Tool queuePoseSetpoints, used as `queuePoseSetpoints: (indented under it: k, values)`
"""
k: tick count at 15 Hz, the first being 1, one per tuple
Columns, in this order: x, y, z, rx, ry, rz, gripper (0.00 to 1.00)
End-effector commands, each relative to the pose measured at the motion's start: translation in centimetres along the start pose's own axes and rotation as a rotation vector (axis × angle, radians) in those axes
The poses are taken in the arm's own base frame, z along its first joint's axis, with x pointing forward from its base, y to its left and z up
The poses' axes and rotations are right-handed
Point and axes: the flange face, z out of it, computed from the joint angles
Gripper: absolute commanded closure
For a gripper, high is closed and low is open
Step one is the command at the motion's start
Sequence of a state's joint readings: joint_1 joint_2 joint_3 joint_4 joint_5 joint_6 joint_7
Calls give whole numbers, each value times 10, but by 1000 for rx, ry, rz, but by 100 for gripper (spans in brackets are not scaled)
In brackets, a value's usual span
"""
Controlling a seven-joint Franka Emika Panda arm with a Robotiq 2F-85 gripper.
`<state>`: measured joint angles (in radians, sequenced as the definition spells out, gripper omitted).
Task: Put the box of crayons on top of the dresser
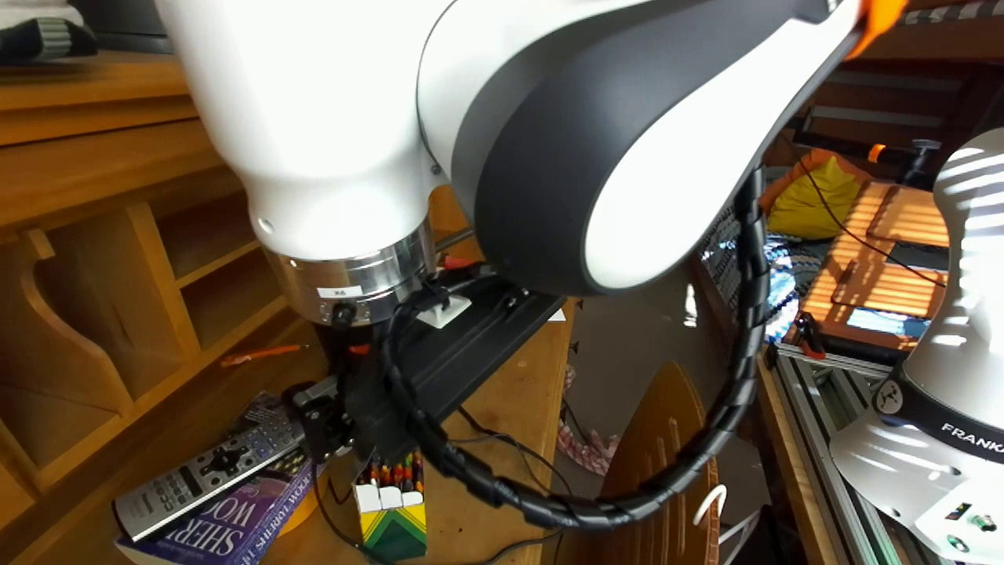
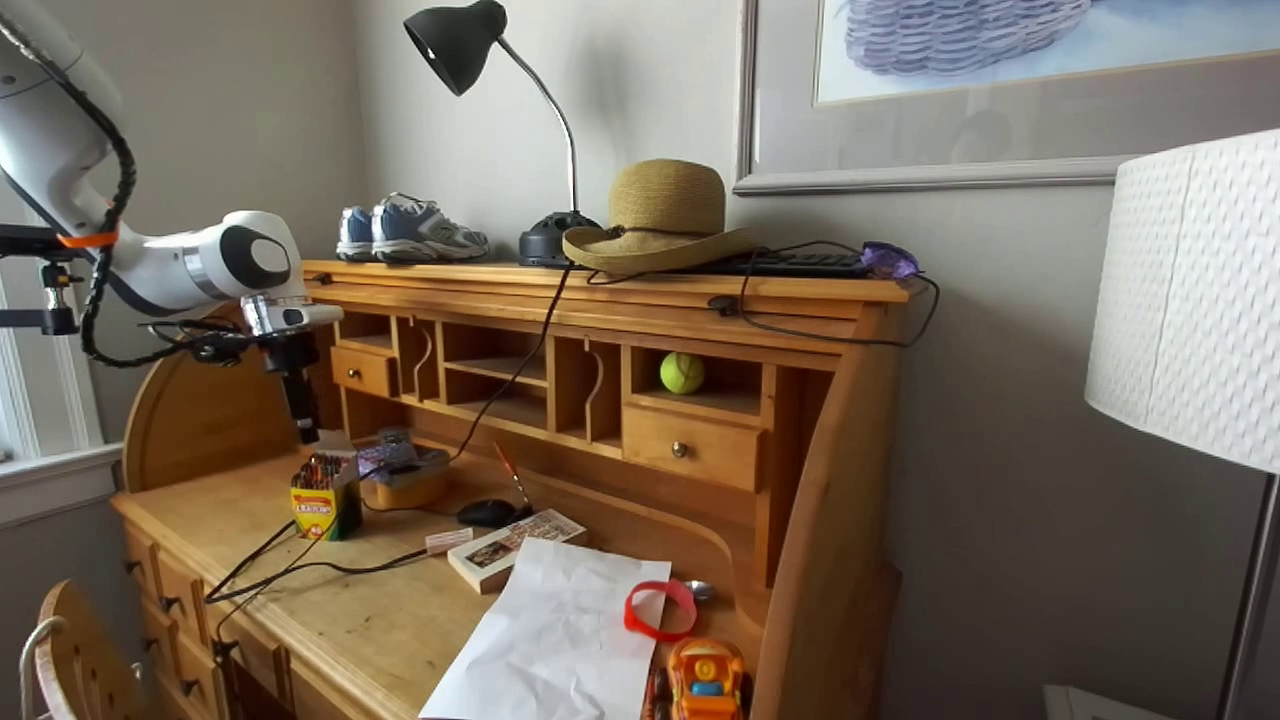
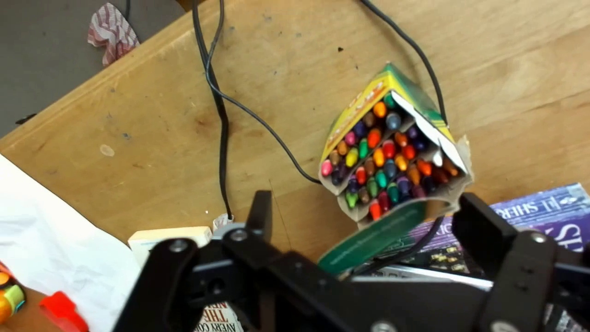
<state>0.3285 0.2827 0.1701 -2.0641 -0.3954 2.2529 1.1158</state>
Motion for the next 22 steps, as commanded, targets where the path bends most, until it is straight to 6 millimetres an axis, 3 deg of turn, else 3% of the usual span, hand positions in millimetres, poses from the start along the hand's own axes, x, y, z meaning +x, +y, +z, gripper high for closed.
queuePoseSetpoints:
  k: [1, 5, 15, 22]
  values:
    - [-21, 11, -4, -39, -25, -7, 0]
    - [-25, 16, 4, -38, -32, 1, 0]
    - [3, 27, 34, -92, -113, 129, 0]
    - [19, 16, 57, -109, -86, 133, 0]
